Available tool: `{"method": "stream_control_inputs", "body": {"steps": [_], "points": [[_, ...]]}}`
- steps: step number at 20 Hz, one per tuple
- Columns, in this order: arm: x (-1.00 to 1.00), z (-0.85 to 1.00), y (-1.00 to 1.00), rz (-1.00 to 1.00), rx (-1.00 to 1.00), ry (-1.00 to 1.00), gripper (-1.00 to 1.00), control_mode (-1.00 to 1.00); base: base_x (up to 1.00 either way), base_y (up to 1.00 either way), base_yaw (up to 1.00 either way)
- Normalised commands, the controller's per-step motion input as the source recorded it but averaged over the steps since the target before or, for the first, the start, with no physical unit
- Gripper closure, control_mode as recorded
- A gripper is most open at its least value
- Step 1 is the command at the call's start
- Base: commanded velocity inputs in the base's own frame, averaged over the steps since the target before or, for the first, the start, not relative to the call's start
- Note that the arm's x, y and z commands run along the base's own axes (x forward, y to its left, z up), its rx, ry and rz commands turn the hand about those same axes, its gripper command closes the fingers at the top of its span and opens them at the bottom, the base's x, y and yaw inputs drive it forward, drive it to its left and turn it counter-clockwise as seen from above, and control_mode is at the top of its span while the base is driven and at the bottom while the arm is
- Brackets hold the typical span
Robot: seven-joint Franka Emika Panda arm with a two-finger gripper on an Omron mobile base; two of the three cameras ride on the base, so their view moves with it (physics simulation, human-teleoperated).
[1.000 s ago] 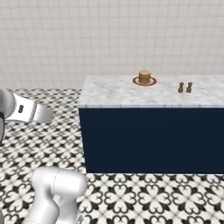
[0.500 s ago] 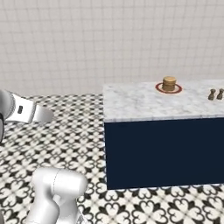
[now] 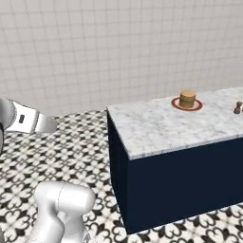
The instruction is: Take the strawberry from the fridge and place it on top of the pancake, located on the dining counter.
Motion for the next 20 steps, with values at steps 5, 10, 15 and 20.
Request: {"method": "stream_control_inputs", "body": {"steps": [5,10,15,20], "points": [[0.0,0.0,0.0,0.0,0.0,0.0,1.0,1.0,0.91,1.0,-0.43],[0.0,0.0,0.0,0.0,0.0,0.0,1.0,1.0,0.9,1.0,-0.44],[0.0,0.0,0.0,0.0,0.0,0.0,1.0,1.0,0.88,1.0,-0.42],[0.0,0.0,0.0,0.0,0.0,0.0,1.0,1.0,0.79,1.0,-0.38]]}}
